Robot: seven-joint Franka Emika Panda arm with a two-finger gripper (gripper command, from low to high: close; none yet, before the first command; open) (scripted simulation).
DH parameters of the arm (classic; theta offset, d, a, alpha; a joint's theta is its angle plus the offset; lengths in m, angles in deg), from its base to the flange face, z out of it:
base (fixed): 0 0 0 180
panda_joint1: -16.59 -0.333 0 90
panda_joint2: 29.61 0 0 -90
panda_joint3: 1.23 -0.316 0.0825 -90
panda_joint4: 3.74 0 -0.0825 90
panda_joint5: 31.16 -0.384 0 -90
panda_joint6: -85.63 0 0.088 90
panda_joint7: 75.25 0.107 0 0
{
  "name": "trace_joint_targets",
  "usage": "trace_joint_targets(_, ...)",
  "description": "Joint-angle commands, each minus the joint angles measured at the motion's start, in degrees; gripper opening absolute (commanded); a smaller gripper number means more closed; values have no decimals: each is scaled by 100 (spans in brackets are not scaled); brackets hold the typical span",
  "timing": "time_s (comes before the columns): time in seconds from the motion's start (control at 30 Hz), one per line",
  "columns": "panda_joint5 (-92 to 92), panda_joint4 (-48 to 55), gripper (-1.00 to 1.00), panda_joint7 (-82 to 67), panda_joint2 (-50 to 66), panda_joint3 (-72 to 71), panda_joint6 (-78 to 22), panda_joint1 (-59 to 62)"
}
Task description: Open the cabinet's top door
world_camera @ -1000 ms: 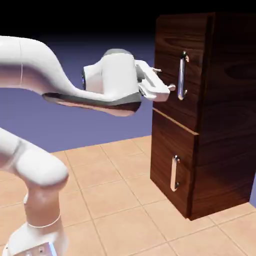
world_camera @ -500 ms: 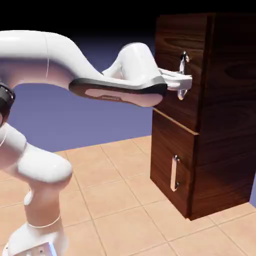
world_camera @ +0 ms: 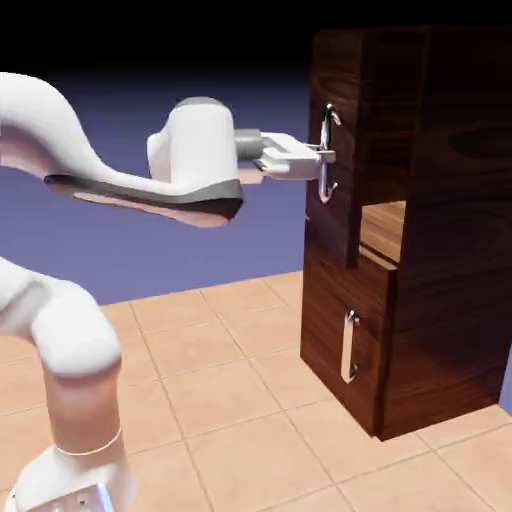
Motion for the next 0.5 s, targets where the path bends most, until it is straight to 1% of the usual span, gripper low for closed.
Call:
trace_joint_targets(0.0, -253, -85, -100, -120, -92, -169, -61, 126)
trace_joint_targets(0.23, -1997, -594, -100, -1061, -738, -1111, -836, 457)
trace_joint_targets(0.47, -3740, -816, -100, -1767, -1210, -2231, -2213, 343)
